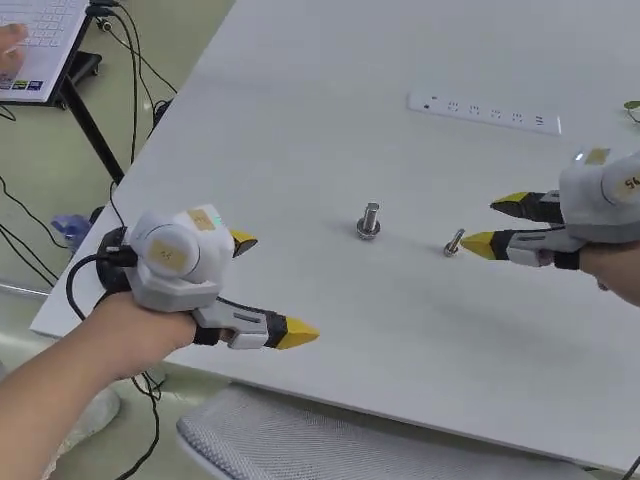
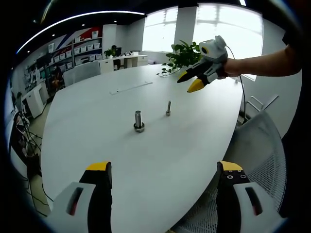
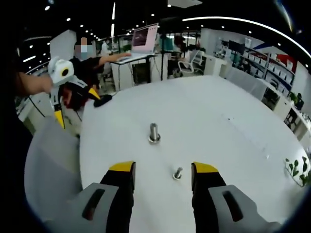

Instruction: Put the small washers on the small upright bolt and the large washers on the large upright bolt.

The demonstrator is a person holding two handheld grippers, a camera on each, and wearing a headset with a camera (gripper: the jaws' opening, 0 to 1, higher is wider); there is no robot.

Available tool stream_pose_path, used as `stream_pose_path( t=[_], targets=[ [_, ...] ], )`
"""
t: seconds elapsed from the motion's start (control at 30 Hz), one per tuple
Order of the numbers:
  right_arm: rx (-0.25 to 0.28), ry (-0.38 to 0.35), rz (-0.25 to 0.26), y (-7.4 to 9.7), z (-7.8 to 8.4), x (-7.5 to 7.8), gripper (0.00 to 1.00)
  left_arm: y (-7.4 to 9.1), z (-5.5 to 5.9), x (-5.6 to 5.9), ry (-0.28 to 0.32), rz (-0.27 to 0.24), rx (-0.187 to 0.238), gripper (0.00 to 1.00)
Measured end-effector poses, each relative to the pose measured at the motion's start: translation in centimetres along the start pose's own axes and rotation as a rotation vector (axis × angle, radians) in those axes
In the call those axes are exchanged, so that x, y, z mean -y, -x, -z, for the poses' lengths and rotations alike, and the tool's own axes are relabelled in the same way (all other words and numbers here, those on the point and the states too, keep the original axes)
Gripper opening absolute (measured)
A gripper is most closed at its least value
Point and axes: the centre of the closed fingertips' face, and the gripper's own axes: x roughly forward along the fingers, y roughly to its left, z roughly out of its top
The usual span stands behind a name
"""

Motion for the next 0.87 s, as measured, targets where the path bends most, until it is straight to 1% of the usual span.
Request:
stream_pose_path(
  t=[0.03,0.07,0.1,0.13,0.17,0.2,0.27,0.3,0.37,0.43,0.5,0.6,0.77,0.83,0.87],
  targets=[
    [0.01,-0.011,0.004,0.3,0.1,-0.2,0.49,0.0,-0.1,0.0,0.001,-0.001,0.002,0.89],
    [0.042,-0.044,0.002,0.6,0.1,0.0,0.51,0.0,-0.1,0.1,0.004,-0.001,0.004,0.89],
    [0.059,-0.057,0.001,0.8,0.2,0.3,0.53,0.0,-0.1,0.1,0.005,0.0,0.005,0.89],
    [0.062,-0.046,0.005,1.2,0.4,0.3,0.55,0.0,-0.2,0.2,0.005,-0.001,0.006,0.89],
    [0.073,-0.05,0.012,1.5,0.4,0.0,0.56,0.0,-0.2,0.2,0.006,-0.002,0.005,0.89],
    [0.104,-0.084,0.017,1.9,0.2,-0.2,0.59,0.0,-0.2,0.2,0.009,-0.003,0.005,0.89],
    [0.149,-0.135,0.019,2.7,0.0,-0.8,0.63,0.0,-0.3,0.2,0.014,-0.002,0.01,0.89],
    [0.151,-0.133,0.02,3.0,0.1,-1.0,0.65,0.0,-0.4,0.3,0.018,-0.002,0.014,0.89],
    [0.182,-0.136,0.034,3.8,0.1,-1.2,0.68,0.2,-0.6,0.3,0.028,-0.001,0.031,0.9],
    [0.19,-0.179,0.039,4.5,0.4,-1.5,0.71,0.2,-0.8,0.2,0.036,-0.002,0.042,0.9],
    [0.214,-0.192,0.041,5.2,0.5,-2.0,0.72,0.3,-0.7,0.1,0.039,-0.007,0.04,0.9],
    [0.214,-0.205,0.048,5.8,1.3,-2.7,0.73,0.6,-0.8,0.0,0.049,-0.011,0.049,0.9],
    [0.222,-0.232,0.043,6.3,3.1,-4.0,0.77,0.8,-0.6,0.0,0.056,-0.018,0.047,0.9],
    [0.209,-0.222,0.04,6.3,4.1,-4.6,0.78,0.9,-0.6,0.0,0.064,-0.02,0.052,0.9],
    [0.182,-0.249,0.019,6.2,5.0,-5.2,0.78,1.0,-0.6,0.1,0.071,-0.018,0.057,0.9]
  ],
)
